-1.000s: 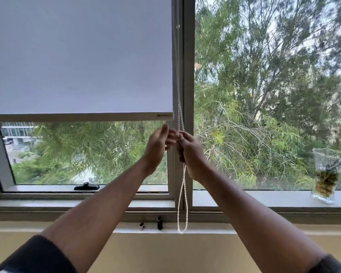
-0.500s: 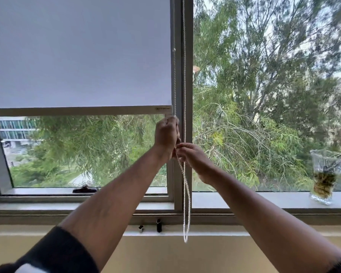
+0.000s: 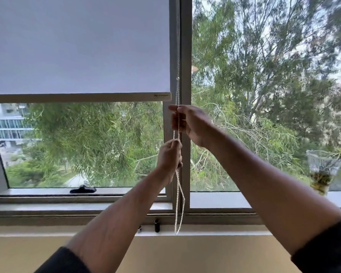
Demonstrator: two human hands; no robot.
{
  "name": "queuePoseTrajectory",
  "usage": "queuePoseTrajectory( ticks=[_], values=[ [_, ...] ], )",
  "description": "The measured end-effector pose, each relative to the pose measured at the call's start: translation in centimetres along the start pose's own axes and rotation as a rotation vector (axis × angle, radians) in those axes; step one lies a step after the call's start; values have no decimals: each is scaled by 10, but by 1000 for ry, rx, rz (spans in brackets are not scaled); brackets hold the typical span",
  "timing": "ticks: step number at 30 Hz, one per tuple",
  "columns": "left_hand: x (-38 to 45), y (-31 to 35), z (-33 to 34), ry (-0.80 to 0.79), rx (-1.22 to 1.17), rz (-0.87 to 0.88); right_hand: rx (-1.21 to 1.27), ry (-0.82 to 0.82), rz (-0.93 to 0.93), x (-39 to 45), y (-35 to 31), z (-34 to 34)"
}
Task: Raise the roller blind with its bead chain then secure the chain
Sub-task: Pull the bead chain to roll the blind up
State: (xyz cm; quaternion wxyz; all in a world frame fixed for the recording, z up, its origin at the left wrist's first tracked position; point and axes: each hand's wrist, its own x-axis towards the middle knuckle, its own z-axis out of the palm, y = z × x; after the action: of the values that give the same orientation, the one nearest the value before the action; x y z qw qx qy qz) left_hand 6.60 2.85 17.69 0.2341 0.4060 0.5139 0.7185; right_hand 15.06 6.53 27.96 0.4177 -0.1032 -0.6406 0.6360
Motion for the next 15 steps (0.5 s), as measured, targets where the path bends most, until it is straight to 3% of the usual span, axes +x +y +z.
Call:
queuePoseTrajectory(
  ticks=[6,12,15],
  values=[
    [-8,-7,-4,-91,107,38,-74,236,-82,2,32,7],
    [-8,-17,-31,-135,275,5,-107,172,-29,-16,79,-3],
    [4,9,-33,-64,161,48,-162,204,-12,-25,101,-5]
  ],
)
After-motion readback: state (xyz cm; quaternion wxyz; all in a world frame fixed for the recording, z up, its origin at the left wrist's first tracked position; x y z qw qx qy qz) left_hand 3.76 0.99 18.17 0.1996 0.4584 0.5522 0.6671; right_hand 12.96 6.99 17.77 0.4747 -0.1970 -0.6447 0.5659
